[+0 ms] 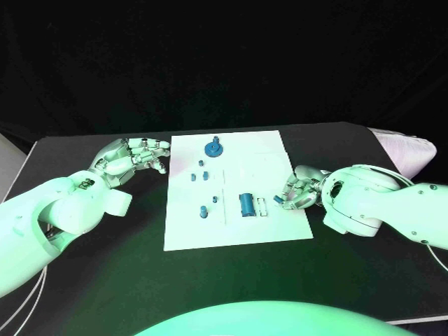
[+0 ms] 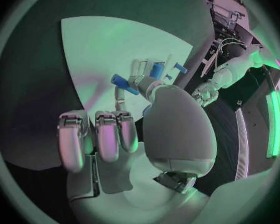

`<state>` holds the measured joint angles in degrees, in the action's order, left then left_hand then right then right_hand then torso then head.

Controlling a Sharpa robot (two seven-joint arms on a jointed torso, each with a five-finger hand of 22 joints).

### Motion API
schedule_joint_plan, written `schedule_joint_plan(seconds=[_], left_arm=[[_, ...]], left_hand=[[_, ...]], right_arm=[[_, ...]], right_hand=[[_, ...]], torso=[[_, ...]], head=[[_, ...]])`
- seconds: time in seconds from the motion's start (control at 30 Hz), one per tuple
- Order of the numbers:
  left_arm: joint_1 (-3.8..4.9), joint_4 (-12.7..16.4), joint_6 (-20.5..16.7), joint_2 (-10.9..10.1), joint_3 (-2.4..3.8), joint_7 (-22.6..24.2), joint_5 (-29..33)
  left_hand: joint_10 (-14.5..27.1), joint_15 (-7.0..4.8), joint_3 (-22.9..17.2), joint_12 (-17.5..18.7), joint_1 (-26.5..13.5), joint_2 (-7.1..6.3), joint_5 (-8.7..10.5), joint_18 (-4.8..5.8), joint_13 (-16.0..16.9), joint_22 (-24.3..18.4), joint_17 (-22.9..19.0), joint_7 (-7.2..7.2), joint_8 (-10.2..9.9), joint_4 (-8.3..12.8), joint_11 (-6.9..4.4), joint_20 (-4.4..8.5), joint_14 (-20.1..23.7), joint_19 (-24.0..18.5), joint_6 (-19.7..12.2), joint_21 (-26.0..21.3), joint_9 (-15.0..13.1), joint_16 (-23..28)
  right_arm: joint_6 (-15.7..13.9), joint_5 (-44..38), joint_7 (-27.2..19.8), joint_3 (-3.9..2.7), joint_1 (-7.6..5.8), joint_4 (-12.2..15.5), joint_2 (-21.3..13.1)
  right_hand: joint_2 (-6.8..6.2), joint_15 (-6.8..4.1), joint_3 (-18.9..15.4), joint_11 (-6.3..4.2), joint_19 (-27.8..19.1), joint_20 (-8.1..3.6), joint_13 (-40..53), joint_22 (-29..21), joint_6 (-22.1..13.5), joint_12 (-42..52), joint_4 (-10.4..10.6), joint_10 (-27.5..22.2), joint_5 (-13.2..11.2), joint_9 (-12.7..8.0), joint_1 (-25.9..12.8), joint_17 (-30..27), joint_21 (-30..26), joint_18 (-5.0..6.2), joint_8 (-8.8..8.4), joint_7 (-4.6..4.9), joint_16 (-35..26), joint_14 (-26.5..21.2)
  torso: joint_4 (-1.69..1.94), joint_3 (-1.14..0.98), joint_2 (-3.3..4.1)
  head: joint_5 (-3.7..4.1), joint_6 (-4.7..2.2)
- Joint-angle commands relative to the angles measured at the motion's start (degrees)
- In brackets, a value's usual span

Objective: Assemble the parts on the task board

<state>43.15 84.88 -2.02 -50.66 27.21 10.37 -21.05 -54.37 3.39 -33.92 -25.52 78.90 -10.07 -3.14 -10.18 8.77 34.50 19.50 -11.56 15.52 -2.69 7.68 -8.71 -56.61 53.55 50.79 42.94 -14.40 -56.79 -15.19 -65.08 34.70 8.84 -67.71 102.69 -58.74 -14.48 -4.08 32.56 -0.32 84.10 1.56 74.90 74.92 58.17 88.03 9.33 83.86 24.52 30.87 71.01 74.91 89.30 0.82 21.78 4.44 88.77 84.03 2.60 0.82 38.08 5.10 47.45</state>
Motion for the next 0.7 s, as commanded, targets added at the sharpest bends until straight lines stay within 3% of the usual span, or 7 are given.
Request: schedule_joint_plan(seconds=[0.03, 0.3, 0.7], left_arm=[[-0.08, 0.17, 1.18, 0.04, 0.03, 0.05, -0.01], [-0.08, 0.31, 1.53, -0.07, 0.03, -0.15, -0.03], [-0.08, 0.36, 1.68, -0.15, 0.03, -0.21, -0.05]], left_hand=[[0.28, 0.10, -0.15, -0.25, -0.08, 0.09, 0.10, -0.37, -0.02, -0.08, 0.07, 0.01, 0.39, -0.10, 0.01, 0.03, 0.34, 0.47, -0.47, -0.29, -0.09, 0.27], [0.31, 0.10, -0.18, -0.28, -0.03, 0.05, 0.10, -0.37, -0.02, -0.10, 0.08, 0.01, 0.40, -0.06, 0.01, 0.04, 0.35, 0.49, -0.49, -0.30, -0.09, 0.28], [0.31, 0.10, -0.18, -0.28, -0.03, 0.05, 0.10, -0.37, -0.02, -0.10, 0.08, 0.01, 0.40, -0.06, 0.01, 0.04, 0.35, 0.49, -0.49, -0.30, -0.09, 0.28]], right_arm=[[-0.68, 4.46, 0.35, 0.03, -0.08, 0.08, 1.03], [-0.16, 4.54, 1.85, 0.25, 0.04, -1.76, 4.11], [-0.15, 1.91, 3.09, 0.39, 0.55, -3.57, 6.51]], right_hand=[[0.17, -0.08, 0.23, -0.02, 5.81, 0.13, 13.69, 14.81, 0.00, -0.32, -0.03, 4.87, -0.15, 0.52, -0.62, 12.94, -0.05, -0.67, 0.03, -0.34, 0.19, 5.50], [-0.07, -0.06, 0.15, 0.00, 5.81, 0.14, 13.61, 14.82, -0.04, -0.46, -0.09, 4.79, -0.66, 0.55, -1.67, 12.91, -0.03, -0.67, 0.01, -0.32, 0.18, 5.49], [-0.14, 0.01, -0.89, 0.07, 5.81, 0.22, 13.59, 14.80, 0.05, -0.51, 0.82, 4.78, -3.93, 0.46, -5.85, 12.96, -0.08, -0.66, -0.15, -0.29, 0.19, 5.50]], torso=[[0.00, 0.00, 0.03], [0.06, 0.02, 0.06], [0.03, -0.12, 0.05]], head=[[0.09, 0.04], [0.07, 0.17], [-0.04, 0.34]])
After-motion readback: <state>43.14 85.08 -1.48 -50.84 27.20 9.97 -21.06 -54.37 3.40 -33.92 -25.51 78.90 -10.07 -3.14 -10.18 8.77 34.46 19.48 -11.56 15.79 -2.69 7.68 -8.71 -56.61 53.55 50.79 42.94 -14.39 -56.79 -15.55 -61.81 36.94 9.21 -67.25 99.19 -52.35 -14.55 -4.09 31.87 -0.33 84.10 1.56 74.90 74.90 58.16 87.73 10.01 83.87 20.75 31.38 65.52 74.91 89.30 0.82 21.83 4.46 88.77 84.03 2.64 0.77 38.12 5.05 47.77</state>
